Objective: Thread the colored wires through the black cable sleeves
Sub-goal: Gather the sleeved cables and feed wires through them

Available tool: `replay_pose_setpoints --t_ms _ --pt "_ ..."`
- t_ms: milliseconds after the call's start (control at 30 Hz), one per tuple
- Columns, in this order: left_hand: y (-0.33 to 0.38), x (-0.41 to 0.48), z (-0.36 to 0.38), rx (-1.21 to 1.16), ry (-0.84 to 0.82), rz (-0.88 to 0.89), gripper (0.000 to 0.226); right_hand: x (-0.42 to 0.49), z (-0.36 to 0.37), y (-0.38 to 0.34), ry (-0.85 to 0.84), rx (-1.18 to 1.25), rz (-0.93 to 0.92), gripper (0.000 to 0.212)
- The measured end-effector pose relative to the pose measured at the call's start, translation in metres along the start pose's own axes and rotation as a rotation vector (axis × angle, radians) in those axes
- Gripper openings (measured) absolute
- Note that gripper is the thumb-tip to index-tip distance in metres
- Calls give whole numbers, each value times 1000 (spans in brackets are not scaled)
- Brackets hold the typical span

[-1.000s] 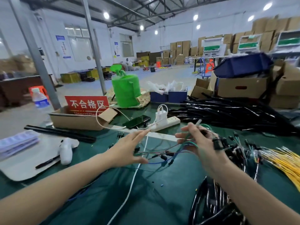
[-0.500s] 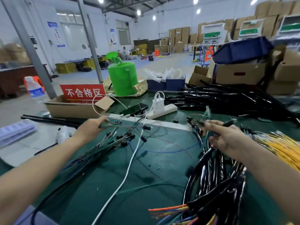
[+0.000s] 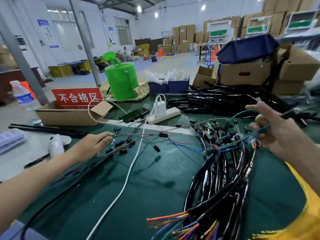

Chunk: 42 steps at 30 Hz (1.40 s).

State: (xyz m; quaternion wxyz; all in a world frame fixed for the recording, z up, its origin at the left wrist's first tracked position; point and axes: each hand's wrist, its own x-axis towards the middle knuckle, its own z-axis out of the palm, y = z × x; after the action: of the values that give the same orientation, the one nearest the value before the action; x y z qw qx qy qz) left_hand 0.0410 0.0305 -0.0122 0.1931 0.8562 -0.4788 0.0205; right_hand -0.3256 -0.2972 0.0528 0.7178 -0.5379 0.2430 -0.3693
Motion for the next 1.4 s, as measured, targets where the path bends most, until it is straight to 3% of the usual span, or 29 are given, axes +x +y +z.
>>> replay_pose_setpoints --t_ms 67,133,267,367,467,533,600,700,800,1100,1233,1400 --pt "14 -1 1 48 27 82 34 -7 7 8 -109 -41 -24 24" --pt "27 0 3 168 81 187 35 -11 16 15 -180 -75 -35 20" --pt "43 3 3 201 144 243 18 -13 22 27 -202 -52 -32 23" --pt "51 2 6 112 95 240 47 -15 20 34 -193 19 6 18" --pt "70 1 18 346 122 355 75 -17 20 41 -151 31 23 13" --pt "83 3 30 519 178 421 74 -19 22 46 -128 0 21 13" --pt "91 7 39 557 140 407 58 -22 24 52 -111 -6 29 14" --pt "92 15 43 417 3 206 38 -26 24 59 -69 31 68 13" --pt "91 16 41 213 -21 171 46 -28 24 63 -21 53 100 16" --pt "89 16 25 -273 83 138 66 -24 34 72 20 110 145 17" --pt "87 17 21 -371 147 52 42 -23 40 77 7 39 150 23" --pt "93 16 18 -473 153 23 36 -24 62 87 -18 -41 144 22"
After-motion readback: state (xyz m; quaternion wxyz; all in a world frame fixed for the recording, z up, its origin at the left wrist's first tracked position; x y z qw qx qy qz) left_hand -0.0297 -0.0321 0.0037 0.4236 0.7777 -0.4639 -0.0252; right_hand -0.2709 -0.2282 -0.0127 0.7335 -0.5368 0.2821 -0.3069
